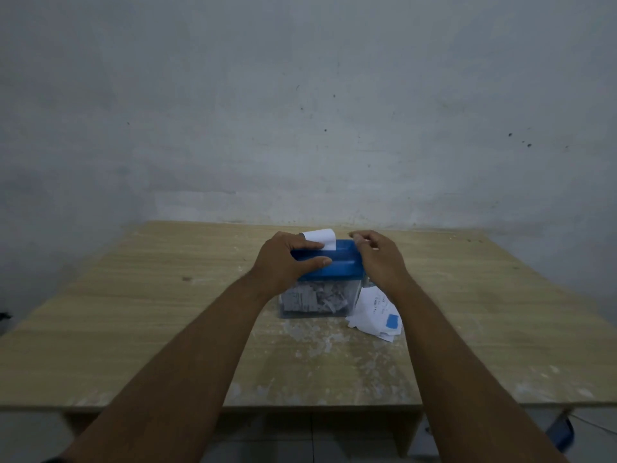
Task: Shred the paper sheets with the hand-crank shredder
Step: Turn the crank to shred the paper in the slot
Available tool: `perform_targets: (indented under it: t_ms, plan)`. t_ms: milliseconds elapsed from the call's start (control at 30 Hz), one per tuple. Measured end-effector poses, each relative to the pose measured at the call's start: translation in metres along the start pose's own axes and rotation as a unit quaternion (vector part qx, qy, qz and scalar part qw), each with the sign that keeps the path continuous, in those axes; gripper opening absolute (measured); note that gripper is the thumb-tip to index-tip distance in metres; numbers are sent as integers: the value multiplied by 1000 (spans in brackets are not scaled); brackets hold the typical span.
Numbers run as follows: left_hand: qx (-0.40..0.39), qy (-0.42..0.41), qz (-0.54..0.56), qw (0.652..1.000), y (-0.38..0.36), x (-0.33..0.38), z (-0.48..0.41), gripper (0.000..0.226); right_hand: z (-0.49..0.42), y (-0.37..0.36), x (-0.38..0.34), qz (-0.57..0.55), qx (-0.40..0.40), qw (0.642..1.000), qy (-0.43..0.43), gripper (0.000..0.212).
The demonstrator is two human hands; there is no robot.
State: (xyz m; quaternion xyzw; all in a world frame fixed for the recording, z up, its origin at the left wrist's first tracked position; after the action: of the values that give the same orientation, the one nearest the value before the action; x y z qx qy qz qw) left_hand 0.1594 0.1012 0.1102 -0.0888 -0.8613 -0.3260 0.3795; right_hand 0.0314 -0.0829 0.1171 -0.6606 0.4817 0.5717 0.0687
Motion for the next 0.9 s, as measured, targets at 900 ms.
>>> perform_targets:
  t_ms: [900]
  plan:
    - [-40, 11, 77, 996, -3, -2, -5, 32, -9, 45, -12, -124, 24, 989, -76, 31]
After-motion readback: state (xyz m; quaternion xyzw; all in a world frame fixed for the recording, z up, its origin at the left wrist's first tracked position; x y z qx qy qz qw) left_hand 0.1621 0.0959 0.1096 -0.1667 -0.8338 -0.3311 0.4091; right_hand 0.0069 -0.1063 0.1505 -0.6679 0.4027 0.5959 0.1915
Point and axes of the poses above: each hand's wrist, its own z-axis away from the middle knuckle, its own y-axis out of the back of the hand, x = y × z, the point moved 5 cm from there along -z, towards the middle knuckle, and after that the axes turned 1 degree about z, right-handed, at the moved point
